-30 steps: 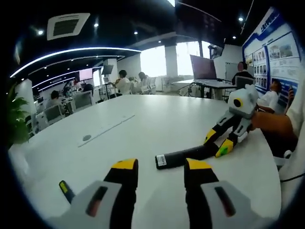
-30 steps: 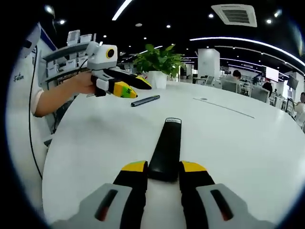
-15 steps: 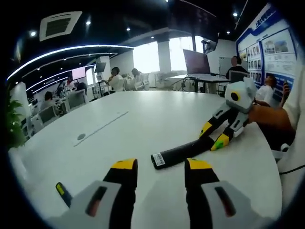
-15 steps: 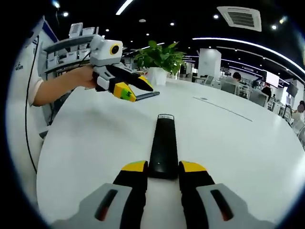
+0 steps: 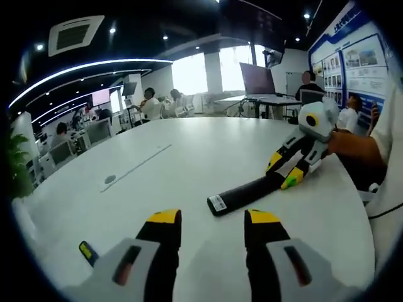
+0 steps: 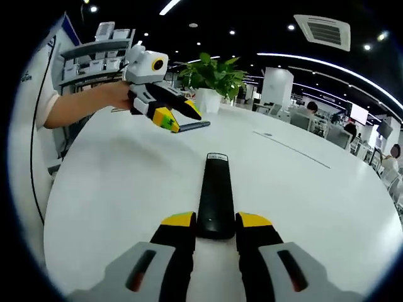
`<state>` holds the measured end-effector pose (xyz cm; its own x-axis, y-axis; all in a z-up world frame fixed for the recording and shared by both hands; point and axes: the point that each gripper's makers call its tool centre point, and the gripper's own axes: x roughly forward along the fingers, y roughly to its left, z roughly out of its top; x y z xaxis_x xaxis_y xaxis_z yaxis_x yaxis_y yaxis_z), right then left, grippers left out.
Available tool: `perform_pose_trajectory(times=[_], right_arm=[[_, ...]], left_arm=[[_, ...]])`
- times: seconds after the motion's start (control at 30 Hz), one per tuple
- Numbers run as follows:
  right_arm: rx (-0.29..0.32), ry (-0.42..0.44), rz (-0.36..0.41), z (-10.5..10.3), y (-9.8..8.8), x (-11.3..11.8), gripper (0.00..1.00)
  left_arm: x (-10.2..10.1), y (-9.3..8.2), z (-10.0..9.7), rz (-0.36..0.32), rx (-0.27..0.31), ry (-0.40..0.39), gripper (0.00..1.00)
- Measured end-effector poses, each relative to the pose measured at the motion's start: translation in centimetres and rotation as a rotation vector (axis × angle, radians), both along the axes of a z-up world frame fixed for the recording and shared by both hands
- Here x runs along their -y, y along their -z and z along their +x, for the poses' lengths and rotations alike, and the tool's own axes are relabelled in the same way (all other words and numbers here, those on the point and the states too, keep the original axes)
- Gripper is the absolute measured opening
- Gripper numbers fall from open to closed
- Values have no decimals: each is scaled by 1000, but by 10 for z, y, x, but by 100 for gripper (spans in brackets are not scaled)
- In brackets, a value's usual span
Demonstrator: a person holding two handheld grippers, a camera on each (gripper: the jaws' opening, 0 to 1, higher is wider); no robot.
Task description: Pflip the remote and laser pointer to the front side, press the buttons, and align them neatly on the table
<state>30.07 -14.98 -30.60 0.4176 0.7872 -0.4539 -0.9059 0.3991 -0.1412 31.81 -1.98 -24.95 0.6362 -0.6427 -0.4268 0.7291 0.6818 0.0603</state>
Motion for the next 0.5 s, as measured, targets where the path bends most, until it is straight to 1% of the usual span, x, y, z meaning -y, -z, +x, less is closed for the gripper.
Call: perform_pose_trajectory(times=[0.17,0.2,0.27,0.33,0.47,0.5], right_arm=[[1,3,-7,1,0,0,28],[3,3,-10,1,0,0,28],[10,3,-18,1,0,0,28],[23,10,-29,2,0,1,28],[26,13,-29,2,0,2,28],[28,16,-22,2,0,2,28]], left_arm=[[17,8,0,27,-1,71,40],[18,10,1,25,-9,80,40],[19,14,2,29,-11,85,39],[24,16,-1,44,-12,90,39],[24,18,0,48,-14,95,39],[22,20,3,67,-12,100,39]])
